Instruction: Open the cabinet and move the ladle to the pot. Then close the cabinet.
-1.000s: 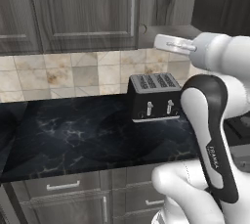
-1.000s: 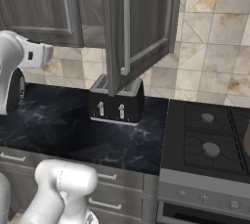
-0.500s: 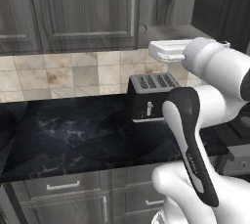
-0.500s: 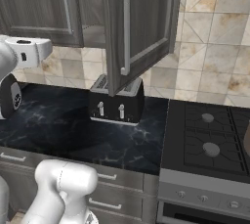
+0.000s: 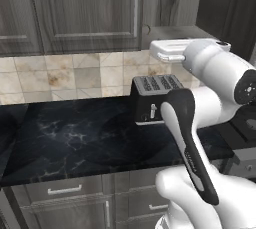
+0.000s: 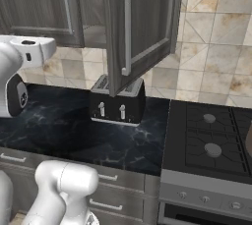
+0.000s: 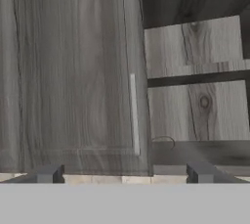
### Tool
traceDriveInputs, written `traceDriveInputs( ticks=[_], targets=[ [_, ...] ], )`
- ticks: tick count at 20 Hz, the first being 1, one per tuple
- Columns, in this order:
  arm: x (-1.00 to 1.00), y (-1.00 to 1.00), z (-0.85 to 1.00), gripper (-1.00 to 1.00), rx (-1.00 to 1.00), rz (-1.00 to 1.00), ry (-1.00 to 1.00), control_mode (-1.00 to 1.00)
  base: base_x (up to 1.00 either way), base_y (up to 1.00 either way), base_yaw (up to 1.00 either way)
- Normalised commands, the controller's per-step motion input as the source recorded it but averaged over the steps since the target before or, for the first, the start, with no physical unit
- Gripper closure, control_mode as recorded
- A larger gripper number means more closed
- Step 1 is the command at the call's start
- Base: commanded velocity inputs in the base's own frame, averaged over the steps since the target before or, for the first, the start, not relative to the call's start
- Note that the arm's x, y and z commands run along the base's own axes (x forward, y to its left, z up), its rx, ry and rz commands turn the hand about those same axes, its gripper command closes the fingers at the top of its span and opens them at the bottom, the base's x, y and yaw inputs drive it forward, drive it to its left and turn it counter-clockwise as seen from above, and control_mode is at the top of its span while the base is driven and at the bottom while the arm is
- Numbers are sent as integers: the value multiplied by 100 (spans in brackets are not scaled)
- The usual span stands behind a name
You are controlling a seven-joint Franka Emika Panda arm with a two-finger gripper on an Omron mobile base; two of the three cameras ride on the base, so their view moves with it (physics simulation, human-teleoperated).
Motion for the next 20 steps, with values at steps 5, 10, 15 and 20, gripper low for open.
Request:
traceDriveInputs(
  ticks=[5, 10, 15, 20],
  targets=[
    [27, -17, 0, -100, -3, 0, -11, -100, 0, 0, 0],
    [32, -15, 0, -100, -3, 0, -8, -100, 0, 0, 0],
    [41, 10, 0, -100, -5, -12, -1, -100, 0, 0, 0],
    [37, 20, 0, -100, -3, -15, 0, -100, 0, 0, 0]
  ],
)
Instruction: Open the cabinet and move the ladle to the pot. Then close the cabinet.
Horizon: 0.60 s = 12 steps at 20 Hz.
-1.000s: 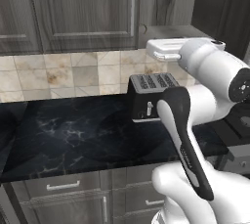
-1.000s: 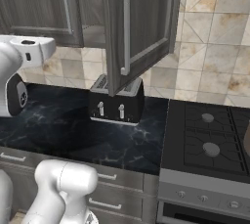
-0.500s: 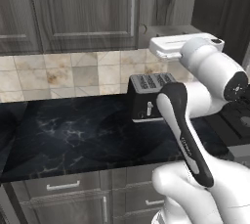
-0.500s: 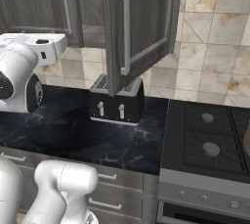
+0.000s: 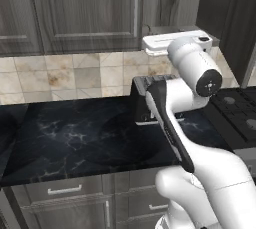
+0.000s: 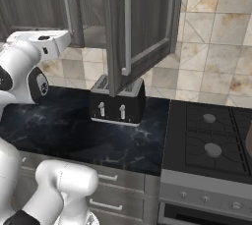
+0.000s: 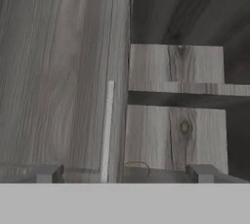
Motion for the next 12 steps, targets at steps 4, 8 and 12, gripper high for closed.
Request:
traceDriveInputs(
  ticks=[4, 8, 12],
  targets=[
    [35, 14, 0, -100, 0, -8, 0, -100, 0, 0, 0],
    [36, -11, 0, -100, 3, 1, 0, -100, 0, 0, 0],
    [37, -5, -2, -100, 0, 8, 0, -100, 0, 0, 0]
  ],
)
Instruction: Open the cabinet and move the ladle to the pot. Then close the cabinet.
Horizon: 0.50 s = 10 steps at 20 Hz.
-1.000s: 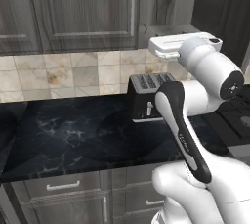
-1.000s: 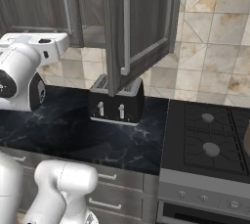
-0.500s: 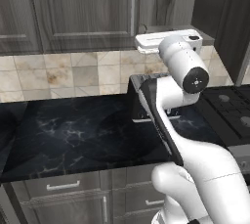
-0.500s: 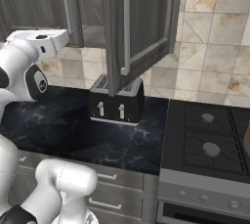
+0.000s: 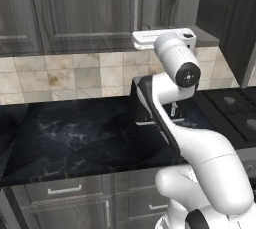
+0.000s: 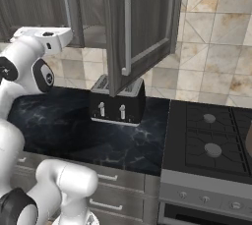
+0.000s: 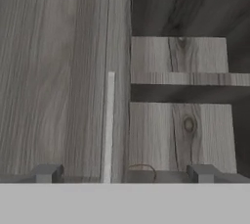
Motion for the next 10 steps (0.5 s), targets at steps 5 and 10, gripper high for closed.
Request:
traceDriveInputs(
  ticks=[5, 10],
  targets=[
    [38, 0, -2, -100, 0, 4, 0, -100, 0, 0, 0],
    [34, 0, -11, -100, 0, 0, -2, -100, 0, 0, 0]
  ],
)
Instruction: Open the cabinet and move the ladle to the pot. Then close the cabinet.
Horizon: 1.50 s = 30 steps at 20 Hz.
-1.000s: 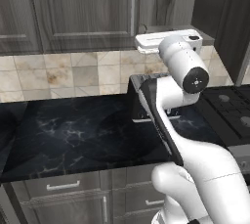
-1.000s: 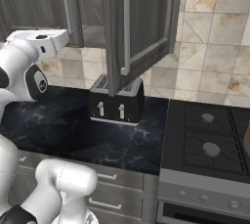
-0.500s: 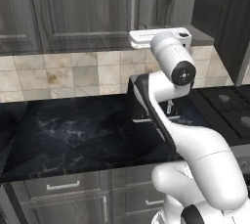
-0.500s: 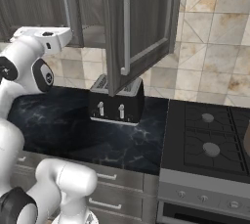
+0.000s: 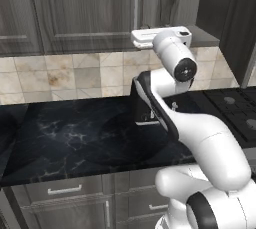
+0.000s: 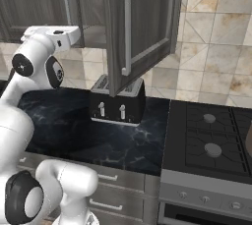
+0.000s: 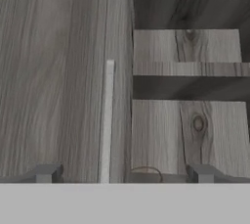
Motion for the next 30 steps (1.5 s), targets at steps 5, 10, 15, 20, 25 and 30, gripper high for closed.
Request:
traceDriveInputs(
  ticks=[5, 10, 15, 20, 25, 30],
  targets=[
    [36, 4, -15, -100, 0, 0, -8, -100, 0, 0, 0],
    [37, 12, -9, -100, 0, 2, -11, -100, 0, 0, 0],
    [31, 26, -1, -100, 0, 0, -7, -100, 0, 0, 0],
    [40, 23, 0, -100, 0, 0, 0, -100, 0, 0, 0],
    [44, 9, 0, -100, 0, 0, 0, -100, 0, 0, 0],
    [40, 0, 0, -100, 0, 0, 0, -100, 0, 0, 0]
  ],
)
